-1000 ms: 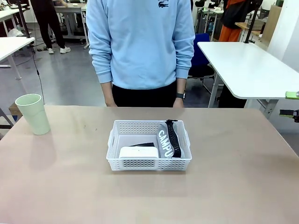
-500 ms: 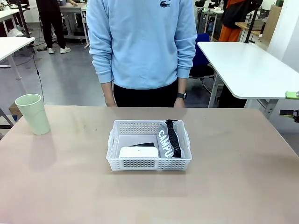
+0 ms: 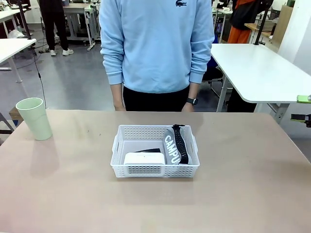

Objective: Efficiently arrange items inside the basket to fit them all.
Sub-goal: Pick up the Reusable plastic cup and place it inside the Organizing basket.

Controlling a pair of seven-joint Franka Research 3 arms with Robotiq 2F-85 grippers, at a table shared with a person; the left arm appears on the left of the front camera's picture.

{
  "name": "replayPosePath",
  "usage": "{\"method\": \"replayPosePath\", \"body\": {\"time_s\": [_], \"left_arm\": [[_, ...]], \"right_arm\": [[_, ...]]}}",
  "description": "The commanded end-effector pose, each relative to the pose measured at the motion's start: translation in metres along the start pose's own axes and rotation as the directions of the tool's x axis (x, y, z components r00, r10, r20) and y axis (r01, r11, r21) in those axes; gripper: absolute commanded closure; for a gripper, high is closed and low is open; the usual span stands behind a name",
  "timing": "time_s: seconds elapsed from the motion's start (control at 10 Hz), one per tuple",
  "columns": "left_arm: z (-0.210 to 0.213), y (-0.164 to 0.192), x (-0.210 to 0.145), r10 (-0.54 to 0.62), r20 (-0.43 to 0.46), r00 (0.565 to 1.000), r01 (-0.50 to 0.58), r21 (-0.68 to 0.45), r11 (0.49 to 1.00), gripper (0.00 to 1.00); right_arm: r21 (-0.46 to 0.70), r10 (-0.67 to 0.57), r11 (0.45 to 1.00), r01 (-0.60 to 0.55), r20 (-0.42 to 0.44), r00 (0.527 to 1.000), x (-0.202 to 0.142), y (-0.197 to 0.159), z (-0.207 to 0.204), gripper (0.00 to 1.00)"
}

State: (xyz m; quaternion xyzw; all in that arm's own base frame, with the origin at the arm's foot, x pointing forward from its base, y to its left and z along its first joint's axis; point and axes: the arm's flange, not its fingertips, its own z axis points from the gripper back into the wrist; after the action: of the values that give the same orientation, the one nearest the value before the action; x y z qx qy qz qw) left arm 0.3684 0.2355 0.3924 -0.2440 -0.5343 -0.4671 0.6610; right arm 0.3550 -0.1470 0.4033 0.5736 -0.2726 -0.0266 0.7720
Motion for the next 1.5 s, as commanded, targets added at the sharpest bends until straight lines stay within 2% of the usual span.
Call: {"method": "replayPosePath", "body": {"time_s": [0.0, 0.1, 0.2, 0.3, 0.4, 0.5, 0.6, 0.7, 0.9, 1.2, 1.4], "left_arm": [[-0.019, 0.013, -0.018, -0.022, -0.034, 0.999, 0.023, 0.042, 0.999, 0.0], [-0.028, 0.018, -0.035, -0.026, -0.067, 0.997, 0.029, 0.048, 0.998, 0.0], [-0.036, 0.022, -0.049, -0.006, -0.139, 0.99, 0.012, 0.044, 0.999, 0.0], [-0.045, 0.025, -0.057, -0.015, -0.154, 0.988, 0.016, 0.005, 1.0, 0.0], [-0.05, 0.028, -0.061, -0.025, -0.183, 0.983, 0.029, 0.02, 0.999, 0.0], [-0.052, 0.033, -0.062, -0.037, -0.187, 0.982, 0.052, 0.076, 0.996, 0.0], [-0.05, 0.037, -0.06, -0.002, -0.137, 0.991, 0.022, 0.147, 0.989, 0.0], [-0.052, 0.028, -0.064, 0.003, -0.188, 0.982, 0.002, 0.025, 1.0, 0.0], [-0.052, 0.028, -0.064, 0.003, -0.188, 0.982, 0.002, 0.025, 1.0, 0.0], [-0.067, 0.039, -0.069, 0.014, -0.201, 0.98, 0.011, 0.122, 0.992, 0.0], [-0.076, 0.048, -0.079, 0.052, -0.194, 0.98, -0.037, 0.084, 0.996, 0.0]], "right_arm": [[0.006, 0.017, 1.0, -0.017, -0.006, 1.0, -0.002, 0.002, 0.002, 0.0], [0.006, 0.017, 1.0, -0.017, -0.006, 1.0, -0.002, 0.002, 0.002, 0.0], [0.006, 0.017, 1.0, -0.017, -0.006, 1.0, -0.002, 0.002, 0.002, 0.0], [0.006, 0.017, 1.0, -0.017, -0.006, 1.0, -0.002, 0.002, 0.002, 0.0], [0.006, 0.017, 1.0, -0.017, -0.006, 1.0, -0.002, 0.002, 0.002, 0.0], [0.006, 0.017, 1.0, -0.017, -0.006, 1.0, -0.002, 0.002, 0.002, 0.0], [0.006, 0.017, 1.0, -0.017, -0.006, 1.0, -0.002, 0.002, 0.002, 0.0], [0.006, 0.017, 1.0, -0.017, -0.006, 1.0, -0.002, 0.002, 0.002, 0.0], [0.006, 0.017, 1.0, -0.017, -0.006, 1.0, -0.002, 0.002, 0.002, 0.0], [0.006, 0.017, 1.0, -0.017, -0.006, 1.0, -0.002, 0.002, 0.002, 0.0], [0.006, 0.017, 1.0, -0.017, -0.006, 1.0, -0.002, 0.002, 0.002, 0.0]]}}
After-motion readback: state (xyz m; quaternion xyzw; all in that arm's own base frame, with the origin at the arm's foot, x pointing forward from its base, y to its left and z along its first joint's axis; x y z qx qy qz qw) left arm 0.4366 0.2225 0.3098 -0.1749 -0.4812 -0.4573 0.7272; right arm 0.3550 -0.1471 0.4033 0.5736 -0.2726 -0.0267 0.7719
